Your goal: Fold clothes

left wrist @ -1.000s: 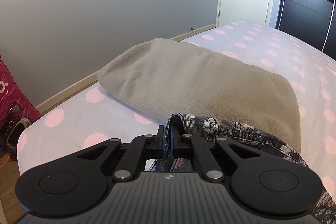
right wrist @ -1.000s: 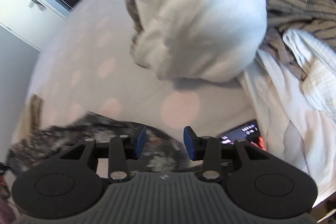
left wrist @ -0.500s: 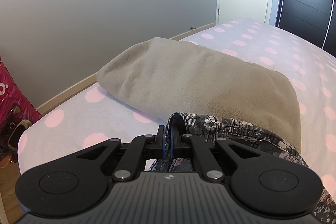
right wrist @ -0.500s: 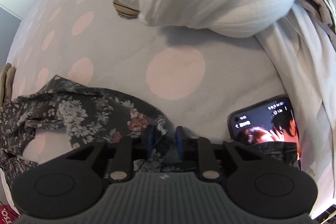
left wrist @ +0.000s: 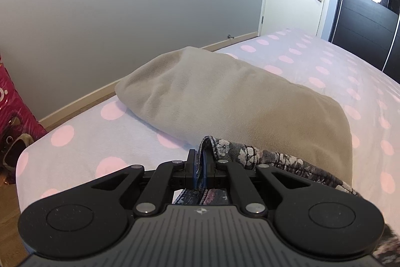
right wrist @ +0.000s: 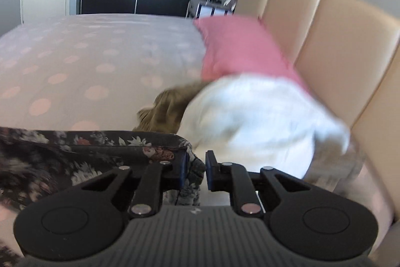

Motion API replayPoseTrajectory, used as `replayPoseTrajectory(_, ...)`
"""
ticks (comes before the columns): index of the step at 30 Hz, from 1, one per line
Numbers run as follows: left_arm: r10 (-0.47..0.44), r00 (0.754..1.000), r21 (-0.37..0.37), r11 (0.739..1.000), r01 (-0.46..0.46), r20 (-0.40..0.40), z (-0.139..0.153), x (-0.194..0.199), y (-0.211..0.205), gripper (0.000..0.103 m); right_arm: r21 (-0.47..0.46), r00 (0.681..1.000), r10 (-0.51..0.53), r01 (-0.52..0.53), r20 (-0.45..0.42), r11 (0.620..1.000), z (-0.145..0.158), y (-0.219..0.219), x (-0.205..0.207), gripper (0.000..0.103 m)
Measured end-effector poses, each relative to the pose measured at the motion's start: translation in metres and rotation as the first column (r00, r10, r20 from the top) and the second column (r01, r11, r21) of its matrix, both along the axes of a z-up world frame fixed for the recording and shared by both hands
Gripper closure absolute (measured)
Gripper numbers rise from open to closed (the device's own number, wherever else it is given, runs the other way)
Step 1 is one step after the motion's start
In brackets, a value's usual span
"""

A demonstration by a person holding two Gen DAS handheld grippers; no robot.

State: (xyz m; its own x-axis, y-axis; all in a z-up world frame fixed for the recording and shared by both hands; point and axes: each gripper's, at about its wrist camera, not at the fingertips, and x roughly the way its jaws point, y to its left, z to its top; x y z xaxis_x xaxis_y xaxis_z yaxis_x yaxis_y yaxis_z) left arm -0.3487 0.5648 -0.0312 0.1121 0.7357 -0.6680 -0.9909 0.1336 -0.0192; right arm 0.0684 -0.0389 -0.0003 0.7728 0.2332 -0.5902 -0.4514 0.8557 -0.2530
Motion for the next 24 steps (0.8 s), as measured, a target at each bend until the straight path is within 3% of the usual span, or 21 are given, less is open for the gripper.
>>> replayPoseTrajectory(3, -0.028, 1.000, 0.011, 1.000, 0.028, 0.000, -0.001, 0.004, 0.002, 0.100, -0.071, 1.000, -0.019, 0.021, 0.022, 0.997, 0.015, 0.024, 0.035, 0.086)
replayPoseTrajectory(6, -0.073, 0.997, 0.035, 0.997, 0.074, -0.025, -0.004, 0.014, 0.005, 0.100, -0.132, 0.999, -0.054, 0.052, -0.009, 0.990, 0.013, 0.049, 0.074, 0.086)
replayPoseTrajectory(10, -0.104, 0.989, 0.068, 0.991, 0.112, -0.109, -0.015, 0.033, 0.015, 0.100, -0.184, 0.997, -0.059, 0.049, -0.048, 0.982, -0.016, 0.094, 0.108, 0.086)
replayPoseTrajectory(16, -0.123, 0.965, 0.037, 0.990, 0.135, -0.230, -0.057, 0.059, 0.040, 0.100, -0.258, 0.997, -0.026, 0.008, -0.066, 0.966, -0.071, 0.140, 0.132, 0.085)
replayPoseTrajectory(22, -0.174, 0.919, -0.018, 0.984, 0.179, -0.353, -0.096, 0.084, 0.051, 0.100, -0.328, 0.997, -0.037, 0.011, -0.073, 0.945, -0.111, 0.160, 0.147, 0.080)
replayPoseTrajectory(24, -0.197, 0.901, -0.031, 0.979, 0.201, -0.385, -0.104, 0.086, 0.050, 0.099, -0.312, 0.997, -0.040, 0.017, -0.067, 0.950, -0.113, 0.161, 0.147, 0.077)
